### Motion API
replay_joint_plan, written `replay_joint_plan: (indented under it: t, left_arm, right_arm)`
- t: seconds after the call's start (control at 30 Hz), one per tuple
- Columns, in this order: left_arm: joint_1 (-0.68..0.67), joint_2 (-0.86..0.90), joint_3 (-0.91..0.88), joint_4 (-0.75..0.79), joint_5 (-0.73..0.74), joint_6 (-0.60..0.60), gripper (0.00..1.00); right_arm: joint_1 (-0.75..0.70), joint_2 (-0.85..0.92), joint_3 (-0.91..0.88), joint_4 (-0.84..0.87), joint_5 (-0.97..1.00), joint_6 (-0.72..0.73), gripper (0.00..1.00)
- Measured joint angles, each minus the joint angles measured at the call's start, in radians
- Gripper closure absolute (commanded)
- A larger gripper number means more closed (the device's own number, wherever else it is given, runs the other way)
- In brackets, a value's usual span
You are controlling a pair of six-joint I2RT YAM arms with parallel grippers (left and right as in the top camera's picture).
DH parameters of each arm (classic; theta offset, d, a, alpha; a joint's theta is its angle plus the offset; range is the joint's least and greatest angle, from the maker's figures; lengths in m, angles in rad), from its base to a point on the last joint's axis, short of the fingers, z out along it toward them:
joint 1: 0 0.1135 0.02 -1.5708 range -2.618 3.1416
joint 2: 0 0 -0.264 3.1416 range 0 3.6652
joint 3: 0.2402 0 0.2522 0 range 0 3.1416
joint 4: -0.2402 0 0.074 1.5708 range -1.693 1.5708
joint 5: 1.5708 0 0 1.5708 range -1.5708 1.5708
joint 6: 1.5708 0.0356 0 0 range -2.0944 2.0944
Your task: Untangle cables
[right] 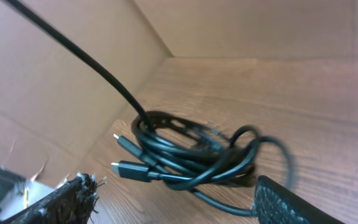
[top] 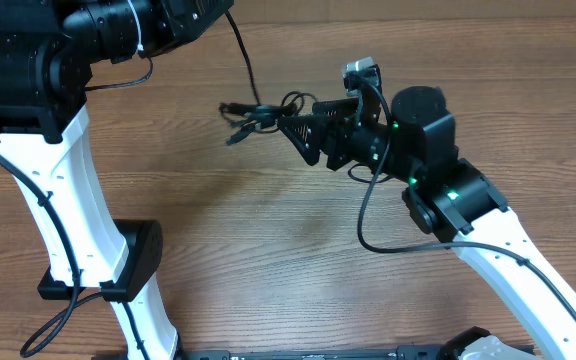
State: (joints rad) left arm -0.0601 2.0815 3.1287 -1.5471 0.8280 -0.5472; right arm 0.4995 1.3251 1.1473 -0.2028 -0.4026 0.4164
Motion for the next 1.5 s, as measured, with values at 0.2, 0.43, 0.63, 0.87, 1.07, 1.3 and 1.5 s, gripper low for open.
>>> replay_joint_plan:
  t: [0.2,0.43,0.63,0.87,1.07,1.3,1.5]
  left_arm:
    - [0.000,0.000,0.000,-0.002,0.000,0.000,0.96]
    - [0.000,0.000,0.000,-0.002,-0.003,0.003,0.96]
    - [0.000,0.000,0.000,-0.002,-0.003,0.003,0.96]
    - [0.000,0.000,0.000,-0.002,-0.005,0.003,0.96]
    - [0.000,0.000,0.000,-0.002,-0.050,0.004,0.96]
    - [0.000,0.000,0.000,-0.002,-0.077,0.004,0.96]
    - [0.000,0.000,0.000,-0.002,-0.091,0.004,0.96]
  right_arm:
    - [0.000,0.023,0.000,0.001,0.096,0.138,0.20]
    - [0.000,0.023,0.000,0.001,0.145,0.223,0.26]
    - [0.000,0.029,0.000,0.001,0.150,0.265,0.27]
    - [0.000,0.059,0.000,-0.029,0.146,0.292,0.52]
    - [0.000,0.061,0.000,-0.030,0.143,0.311,0.73]
    - [0.000,0.061,0.000,-0.031,0.142,0.323,0.60]
    - [0.000,0.079,0.000,-0.038,0.137,0.342,0.61]
